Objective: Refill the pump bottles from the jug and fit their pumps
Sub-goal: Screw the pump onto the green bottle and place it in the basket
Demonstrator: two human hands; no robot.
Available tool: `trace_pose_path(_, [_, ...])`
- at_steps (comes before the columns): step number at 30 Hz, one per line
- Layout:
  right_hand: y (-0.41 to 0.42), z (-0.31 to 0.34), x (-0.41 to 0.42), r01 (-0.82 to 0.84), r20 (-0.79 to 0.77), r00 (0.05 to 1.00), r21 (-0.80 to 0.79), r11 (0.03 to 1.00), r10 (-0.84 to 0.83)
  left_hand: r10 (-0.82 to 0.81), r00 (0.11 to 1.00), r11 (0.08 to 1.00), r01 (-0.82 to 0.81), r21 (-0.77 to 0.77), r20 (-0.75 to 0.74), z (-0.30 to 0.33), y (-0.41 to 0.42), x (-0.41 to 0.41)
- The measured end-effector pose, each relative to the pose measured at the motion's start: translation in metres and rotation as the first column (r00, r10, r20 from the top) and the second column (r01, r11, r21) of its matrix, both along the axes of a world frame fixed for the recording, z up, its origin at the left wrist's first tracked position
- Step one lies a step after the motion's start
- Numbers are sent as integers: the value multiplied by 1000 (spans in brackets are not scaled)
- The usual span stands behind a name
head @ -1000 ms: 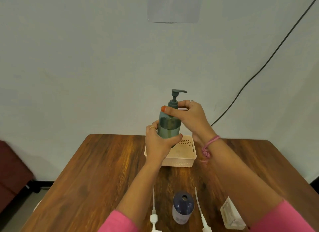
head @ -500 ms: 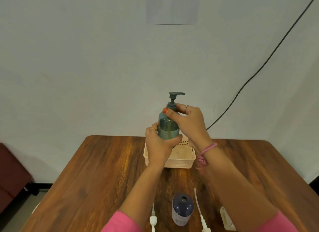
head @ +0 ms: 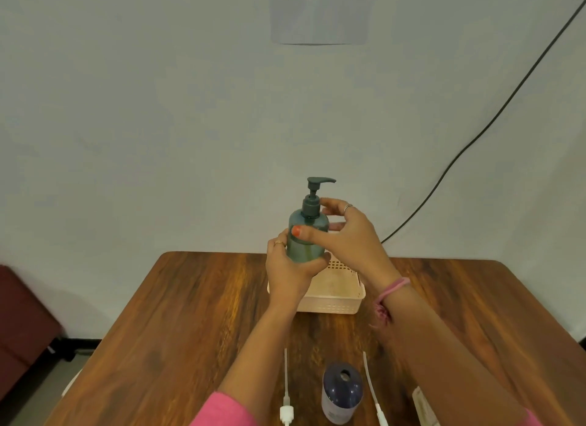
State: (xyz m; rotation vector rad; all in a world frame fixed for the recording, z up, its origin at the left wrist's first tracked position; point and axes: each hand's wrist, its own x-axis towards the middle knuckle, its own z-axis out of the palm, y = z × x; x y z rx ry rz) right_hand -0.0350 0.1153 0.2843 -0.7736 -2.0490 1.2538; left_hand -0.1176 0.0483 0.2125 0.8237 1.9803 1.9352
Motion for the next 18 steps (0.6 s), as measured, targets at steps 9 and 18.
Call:
trace_pose_path(9, [19, -47, -38, 52, 138, 988, 112, 992, -67, -100, 992, 992, 105, -75, 75, -47, 15, -37])
trace_pose_path(18, [69, -124, -95, 152, 163, 973, 71, 986, -162, 29, 988, 952, 18, -306, 149, -103, -16, -99])
